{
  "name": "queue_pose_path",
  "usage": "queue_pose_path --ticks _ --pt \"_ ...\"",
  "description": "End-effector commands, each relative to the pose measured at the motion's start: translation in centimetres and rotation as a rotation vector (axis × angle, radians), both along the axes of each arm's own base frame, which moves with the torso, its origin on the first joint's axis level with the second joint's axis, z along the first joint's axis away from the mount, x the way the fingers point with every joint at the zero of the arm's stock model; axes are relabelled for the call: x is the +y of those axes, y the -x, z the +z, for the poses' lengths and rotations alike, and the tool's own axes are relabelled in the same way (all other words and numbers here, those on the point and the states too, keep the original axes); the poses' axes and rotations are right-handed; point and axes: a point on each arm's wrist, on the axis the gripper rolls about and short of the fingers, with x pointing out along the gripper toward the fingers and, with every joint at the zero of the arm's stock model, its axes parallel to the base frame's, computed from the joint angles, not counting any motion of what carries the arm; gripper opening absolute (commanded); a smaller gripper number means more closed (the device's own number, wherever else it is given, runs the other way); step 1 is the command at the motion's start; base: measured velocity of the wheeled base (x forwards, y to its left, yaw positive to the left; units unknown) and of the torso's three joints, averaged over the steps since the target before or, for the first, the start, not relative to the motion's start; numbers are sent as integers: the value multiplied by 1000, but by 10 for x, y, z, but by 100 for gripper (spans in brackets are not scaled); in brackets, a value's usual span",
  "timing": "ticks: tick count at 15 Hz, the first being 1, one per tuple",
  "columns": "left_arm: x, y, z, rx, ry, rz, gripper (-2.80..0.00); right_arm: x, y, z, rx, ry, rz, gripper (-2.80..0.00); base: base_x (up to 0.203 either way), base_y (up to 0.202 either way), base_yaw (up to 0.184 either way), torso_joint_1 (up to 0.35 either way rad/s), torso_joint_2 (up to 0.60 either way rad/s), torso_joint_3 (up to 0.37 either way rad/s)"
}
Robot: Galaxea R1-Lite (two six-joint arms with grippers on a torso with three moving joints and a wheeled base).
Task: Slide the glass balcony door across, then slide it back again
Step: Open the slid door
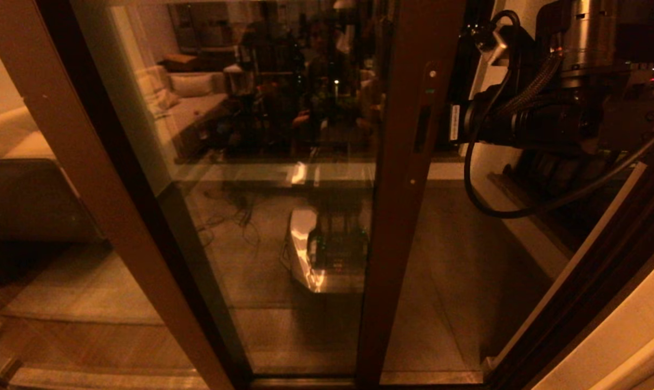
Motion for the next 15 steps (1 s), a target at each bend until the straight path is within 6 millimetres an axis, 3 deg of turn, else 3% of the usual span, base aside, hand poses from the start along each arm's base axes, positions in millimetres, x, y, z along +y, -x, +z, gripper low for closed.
queue_pose_path --ticks 1,5,10,13,15 --pt "0 0 0 0 0 0 -280 8 0 -4 9 6 14 -280 0 0 0 0 0 0" --pt "0 0 0 0 0 0 -280 15 2 -5 7 7 23 -280 0 0 0 0 0 0" --pt "0 0 0 0 0 0 -280 9 12 0 -2 3 -5 -280 0 0 0 0 0 0" --pt "0 0 0 0 0 0 -280 -13 48 11 -19 -7 -14 -280 0 0 0 0 0 0" --pt "0 0 0 0 0 0 -280 -35 90 14 -34 -14 -19 -280 0 0 0 0 0 0"
